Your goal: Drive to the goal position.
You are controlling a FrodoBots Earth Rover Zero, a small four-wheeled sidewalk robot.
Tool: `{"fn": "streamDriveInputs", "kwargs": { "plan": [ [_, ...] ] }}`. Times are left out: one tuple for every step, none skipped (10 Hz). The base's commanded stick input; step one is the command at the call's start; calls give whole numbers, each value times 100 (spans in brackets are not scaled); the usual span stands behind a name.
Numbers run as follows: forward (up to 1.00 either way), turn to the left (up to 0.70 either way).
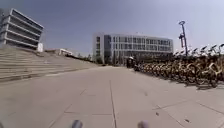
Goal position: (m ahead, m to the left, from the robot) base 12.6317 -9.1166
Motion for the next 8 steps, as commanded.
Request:
{"fn": "streamDriveInputs", "kwargs": {
  "plan": [
    [70,0],
    [70,0],
    [70,0],
    [70,0],
    [70,0],
    [70,0],
    [70,0],
    [70,0]
  ]
}}
